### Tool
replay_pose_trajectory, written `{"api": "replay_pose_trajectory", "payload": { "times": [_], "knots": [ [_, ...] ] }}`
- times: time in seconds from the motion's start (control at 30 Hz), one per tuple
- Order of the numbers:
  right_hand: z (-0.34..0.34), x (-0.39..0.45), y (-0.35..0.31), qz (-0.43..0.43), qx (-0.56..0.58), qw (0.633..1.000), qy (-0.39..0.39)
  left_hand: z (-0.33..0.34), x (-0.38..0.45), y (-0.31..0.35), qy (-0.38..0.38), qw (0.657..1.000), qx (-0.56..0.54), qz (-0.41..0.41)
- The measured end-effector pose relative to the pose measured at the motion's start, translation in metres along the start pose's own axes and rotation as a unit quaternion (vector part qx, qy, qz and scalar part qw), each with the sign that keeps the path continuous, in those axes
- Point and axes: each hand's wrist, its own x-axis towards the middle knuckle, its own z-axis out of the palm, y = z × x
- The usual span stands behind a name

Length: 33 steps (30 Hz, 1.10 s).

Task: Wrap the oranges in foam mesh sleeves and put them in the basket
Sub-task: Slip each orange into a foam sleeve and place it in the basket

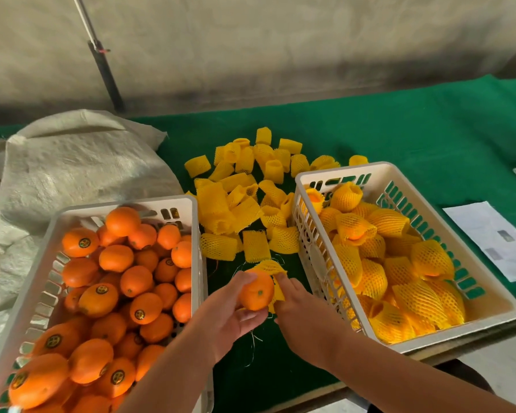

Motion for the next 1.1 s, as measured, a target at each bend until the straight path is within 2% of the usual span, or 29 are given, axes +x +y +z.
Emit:
{"api": "replay_pose_trajectory", "payload": {
  "times": [0.1,0.2,0.33,0.4,0.47,0.57,0.63,0.73,0.83,0.93,1.0,1.1],
  "knots": [
    [-0.011,-0.002,-0.01,-0.002,0.005,1.0,0.011,0.005,0.003,-0.015,0.045,0.989,0.089,0.107],
    [-0.024,-0.002,-0.015,-0.002,-0.002,1.0,0.009,0.003,0.003,-0.022,0.086,0.948,0.222,0.213],
    [-0.032,-0.005,-0.025,-0.025,-0.071,0.996,0.043,-0.002,0.003,-0.022,0.112,0.891,0.339,0.28],
    [-0.027,-0.005,-0.034,-0.06,-0.137,0.988,0.045,-0.003,0.003,-0.018,0.107,0.879,0.354,0.301],
    [-0.025,-0.005,-0.042,-0.07,-0.182,0.98,0.044,-0.005,0.002,-0.013,0.073,0.898,0.334,0.277],
    [-0.029,-0.004,-0.048,-0.072,-0.184,0.978,0.06,-0.013,0.001,-0.007,0.001,0.943,0.255,0.212],
    [-0.034,-0.003,-0.049,-0.066,-0.18,0.978,0.075,-0.019,0.002,-0.005,-0.002,0.942,0.252,0.224],
    [-0.037,-0.004,-0.054,-0.062,-0.136,0.985,0.09,-0.021,-0.001,0.0,0.007,0.916,0.272,0.296],
    [-0.033,-0.006,-0.065,-0.066,-0.08,0.991,0.085,-0.025,0.002,-0.003,0.065,0.851,0.355,0.382],
    [-0.037,-0.01,-0.069,-0.087,-0.027,0.99,0.109,-0.028,0.005,-0.009,0.135,0.82,0.392,0.394],
    [-0.047,-0.012,-0.064,-0.092,0.065,0.982,0.149,-0.031,0.004,-0.01,0.156,0.81,0.393,0.406],
    [-0.056,-0.008,-0.051,0.025,0.267,0.935,0.234,-0.032,0.0,-0.008,0.159,0.807,0.372,0.431]
  ]
}}
